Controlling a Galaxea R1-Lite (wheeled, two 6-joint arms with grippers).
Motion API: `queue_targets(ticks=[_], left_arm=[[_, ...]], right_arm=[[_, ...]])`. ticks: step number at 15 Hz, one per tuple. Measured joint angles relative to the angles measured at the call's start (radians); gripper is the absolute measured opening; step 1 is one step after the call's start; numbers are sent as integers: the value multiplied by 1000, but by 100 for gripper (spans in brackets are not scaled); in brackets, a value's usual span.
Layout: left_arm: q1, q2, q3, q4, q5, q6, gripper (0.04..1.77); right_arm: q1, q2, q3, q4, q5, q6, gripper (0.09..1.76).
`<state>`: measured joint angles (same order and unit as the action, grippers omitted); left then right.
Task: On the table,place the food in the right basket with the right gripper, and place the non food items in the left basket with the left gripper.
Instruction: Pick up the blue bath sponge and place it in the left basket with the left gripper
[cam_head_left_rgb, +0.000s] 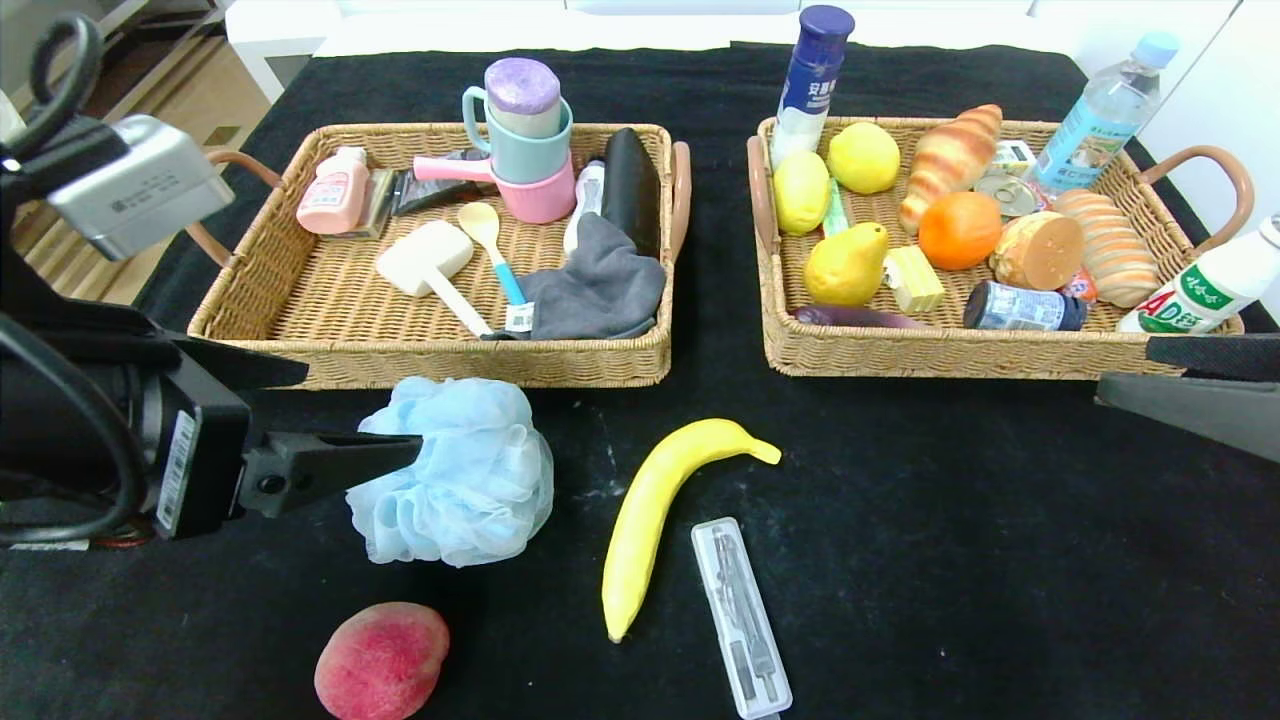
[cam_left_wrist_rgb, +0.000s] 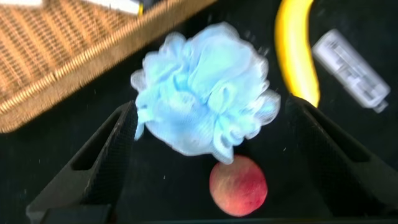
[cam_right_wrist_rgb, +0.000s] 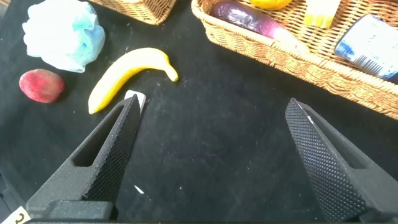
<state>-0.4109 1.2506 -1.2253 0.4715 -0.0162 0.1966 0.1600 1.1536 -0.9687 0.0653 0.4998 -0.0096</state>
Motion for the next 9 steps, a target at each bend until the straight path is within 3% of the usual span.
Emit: queue_targets(ticks=[3,6,9], left_arm=[[0,84,-89,116,18,-14,172],[0,156,-131,142,26,-26,172],[-8,219,-141,143,77,-30,172]], right_arm=[[-1,1,0,0,0,-1,171],[-1,3,1,0,0,-1,171],[-1,5,1,0,0,-2,171]])
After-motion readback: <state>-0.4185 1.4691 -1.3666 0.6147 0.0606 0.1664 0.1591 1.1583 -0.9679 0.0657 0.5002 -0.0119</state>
